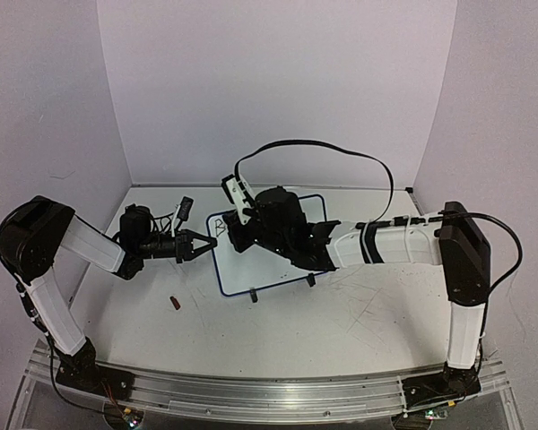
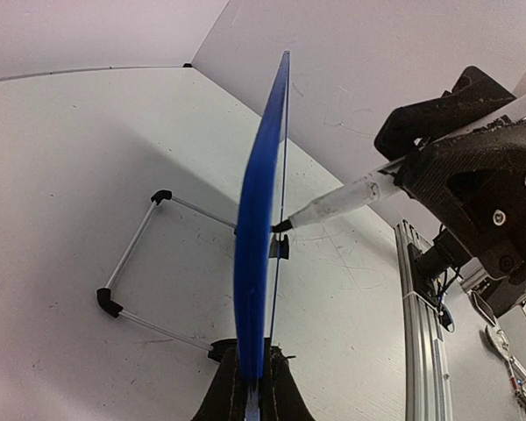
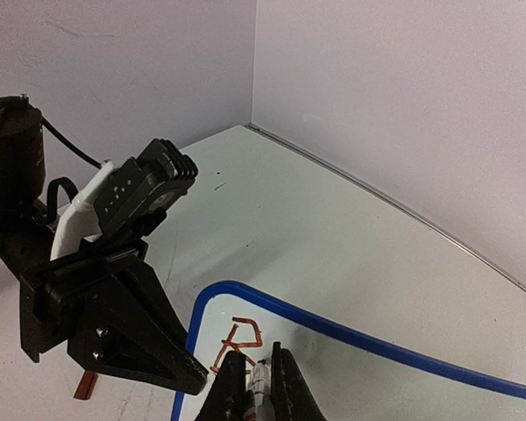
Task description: Write a sentence on the whiteboard
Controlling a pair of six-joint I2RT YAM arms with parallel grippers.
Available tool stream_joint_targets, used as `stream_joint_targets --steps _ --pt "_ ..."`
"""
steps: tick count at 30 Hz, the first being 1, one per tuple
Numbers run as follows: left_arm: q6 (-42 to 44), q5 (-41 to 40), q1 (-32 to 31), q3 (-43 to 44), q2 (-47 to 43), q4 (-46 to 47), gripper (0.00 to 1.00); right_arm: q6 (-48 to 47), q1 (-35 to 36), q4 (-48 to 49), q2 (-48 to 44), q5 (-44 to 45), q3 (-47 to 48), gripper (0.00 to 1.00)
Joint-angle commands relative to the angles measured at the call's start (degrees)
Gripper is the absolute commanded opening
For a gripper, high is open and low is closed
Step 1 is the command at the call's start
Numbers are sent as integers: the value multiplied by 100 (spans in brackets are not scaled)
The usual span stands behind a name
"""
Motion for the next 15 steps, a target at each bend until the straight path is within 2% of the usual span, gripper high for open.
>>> stream_joint_targets --steps 1,15 --pt "261 14 -13 32 -161 74 0 -87 0 124 32 363 181 0" --pt "273 6 -10 25 -170 57 0 -2 11 46 -167 427 -150 0"
